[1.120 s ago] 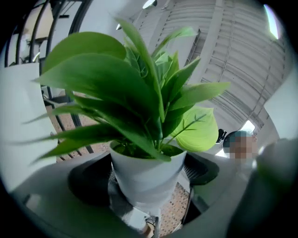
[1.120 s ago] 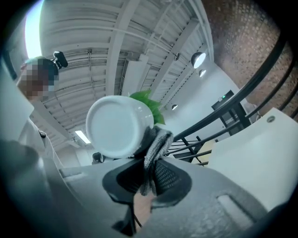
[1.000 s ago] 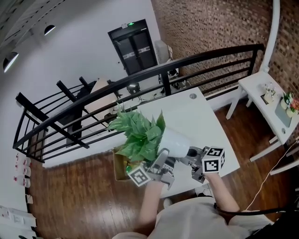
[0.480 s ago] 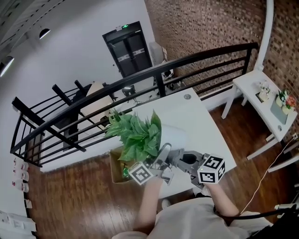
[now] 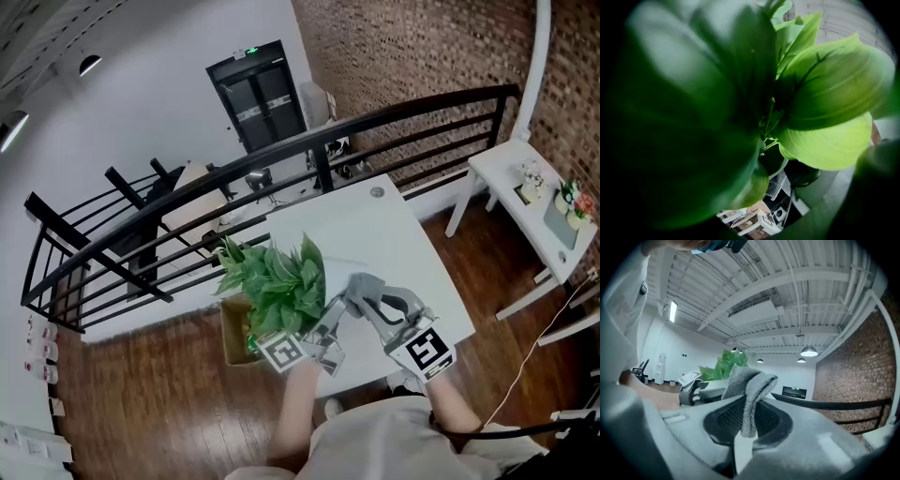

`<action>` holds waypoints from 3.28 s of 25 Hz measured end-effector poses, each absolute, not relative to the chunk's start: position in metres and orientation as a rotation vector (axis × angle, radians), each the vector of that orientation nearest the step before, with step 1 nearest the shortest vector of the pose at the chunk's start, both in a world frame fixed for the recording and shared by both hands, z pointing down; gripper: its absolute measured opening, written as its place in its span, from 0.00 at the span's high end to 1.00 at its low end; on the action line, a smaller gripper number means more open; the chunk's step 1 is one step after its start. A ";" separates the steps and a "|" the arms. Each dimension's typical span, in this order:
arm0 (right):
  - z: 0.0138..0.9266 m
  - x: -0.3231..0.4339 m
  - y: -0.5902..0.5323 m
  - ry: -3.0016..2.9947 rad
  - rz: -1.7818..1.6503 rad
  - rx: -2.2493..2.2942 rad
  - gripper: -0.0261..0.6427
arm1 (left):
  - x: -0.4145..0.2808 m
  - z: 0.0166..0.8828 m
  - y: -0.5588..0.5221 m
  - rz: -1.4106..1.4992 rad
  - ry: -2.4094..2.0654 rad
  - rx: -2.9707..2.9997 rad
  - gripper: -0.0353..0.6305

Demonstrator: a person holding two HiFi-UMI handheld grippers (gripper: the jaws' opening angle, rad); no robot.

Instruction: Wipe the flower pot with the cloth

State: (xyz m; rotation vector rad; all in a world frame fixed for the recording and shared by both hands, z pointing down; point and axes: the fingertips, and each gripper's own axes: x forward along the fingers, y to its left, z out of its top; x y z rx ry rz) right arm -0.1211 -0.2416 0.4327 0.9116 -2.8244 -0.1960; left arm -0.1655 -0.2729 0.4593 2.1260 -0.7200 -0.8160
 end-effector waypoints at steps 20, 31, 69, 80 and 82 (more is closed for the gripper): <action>0.492 -0.069 -0.290 -2.904 0.443 1.080 0.93 | -0.168 0.412 -0.244 -1.013 -0.343 2.018 0.20; 0.444 -0.101 -0.232 -3.052 -0.160 0.690 0.93 | -0.171 0.436 -0.253 -0.843 -0.516 2.086 0.20; 0.547 -0.025 -0.202 -2.913 0.197 0.544 0.93 | -0.168 0.790 -0.262 0.364 -1.553 2.241 0.22; 0.543 -0.036 -0.203 -2.939 0.215 0.570 0.93 | -0.162 0.809 -0.281 0.932 -1.005 1.940 0.00; 0.545 -0.031 -0.201 -2.935 0.224 0.583 0.93 | -0.166 0.829 -0.270 1.031 -0.885 1.796 0.00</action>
